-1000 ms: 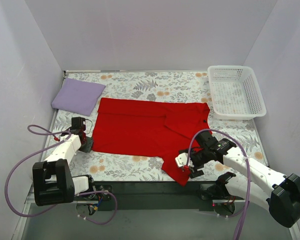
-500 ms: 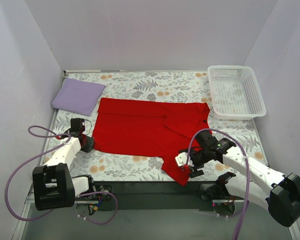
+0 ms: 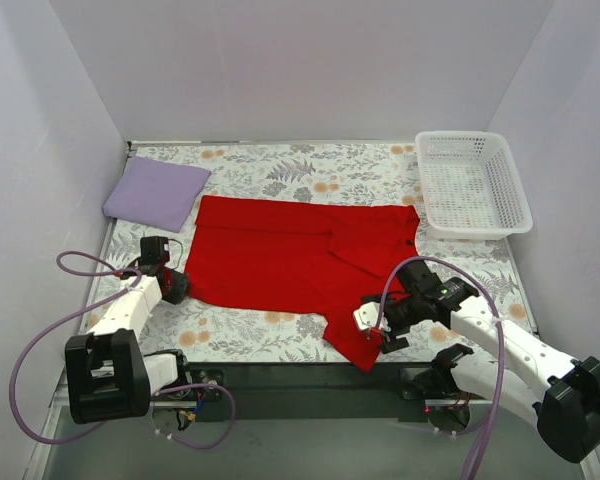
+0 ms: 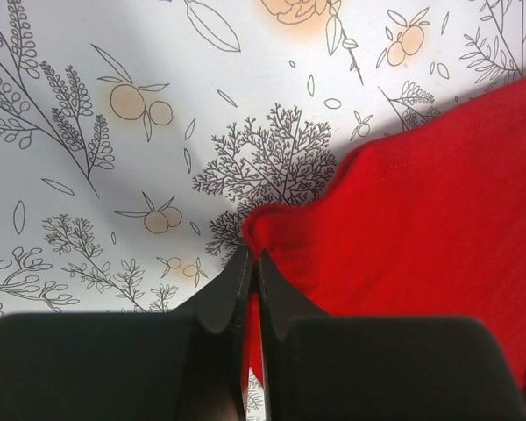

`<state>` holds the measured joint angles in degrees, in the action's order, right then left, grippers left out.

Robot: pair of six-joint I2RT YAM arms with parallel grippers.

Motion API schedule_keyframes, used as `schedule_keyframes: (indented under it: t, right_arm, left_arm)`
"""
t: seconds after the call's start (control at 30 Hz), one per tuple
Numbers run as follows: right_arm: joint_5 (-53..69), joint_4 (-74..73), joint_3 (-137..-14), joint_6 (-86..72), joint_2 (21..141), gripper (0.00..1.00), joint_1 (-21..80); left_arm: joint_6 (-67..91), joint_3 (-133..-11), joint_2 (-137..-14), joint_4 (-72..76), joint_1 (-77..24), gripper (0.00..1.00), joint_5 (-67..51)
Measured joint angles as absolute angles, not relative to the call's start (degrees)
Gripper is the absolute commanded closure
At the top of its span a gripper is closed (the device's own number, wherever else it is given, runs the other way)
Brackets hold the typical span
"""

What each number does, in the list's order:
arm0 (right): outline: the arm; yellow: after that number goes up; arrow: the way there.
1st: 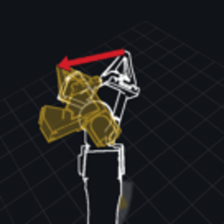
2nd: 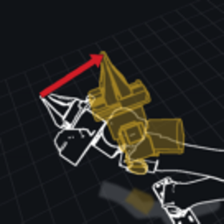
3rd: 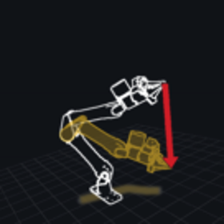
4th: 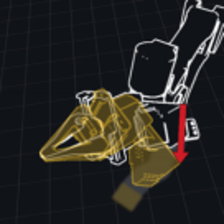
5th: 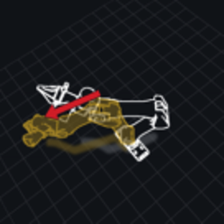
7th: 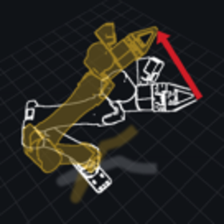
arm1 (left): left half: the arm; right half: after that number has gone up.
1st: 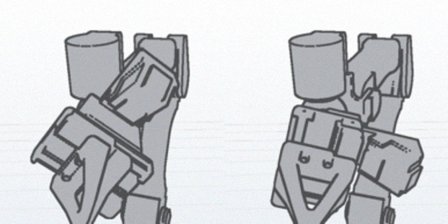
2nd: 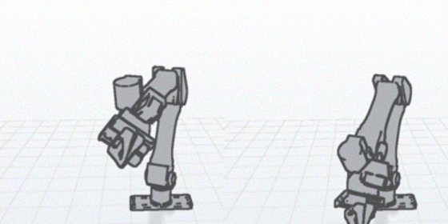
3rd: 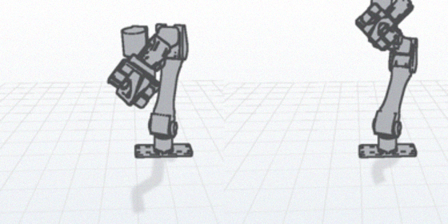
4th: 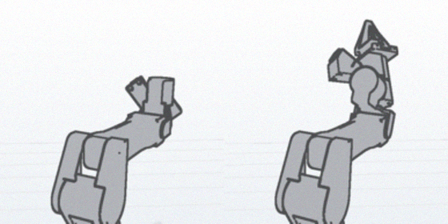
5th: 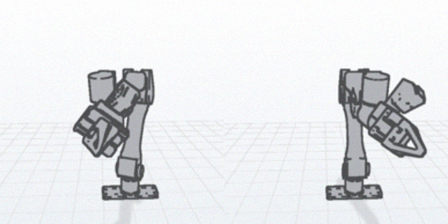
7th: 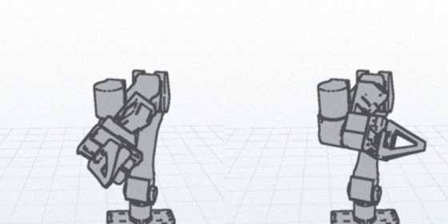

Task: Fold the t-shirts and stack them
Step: Fold the tshirt

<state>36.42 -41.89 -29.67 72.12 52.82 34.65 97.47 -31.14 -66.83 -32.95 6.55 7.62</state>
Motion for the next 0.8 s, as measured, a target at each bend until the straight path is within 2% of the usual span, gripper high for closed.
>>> schedule_keyframes:
  t: [0.8]
  right_arm:
    - [36.14,-43.4,-29.67,72.71,52.75,0.16,34.61]
  left_arm:
    - [96.86,-30.55,-66.04,-32.25,6.59,1.0,6.59]
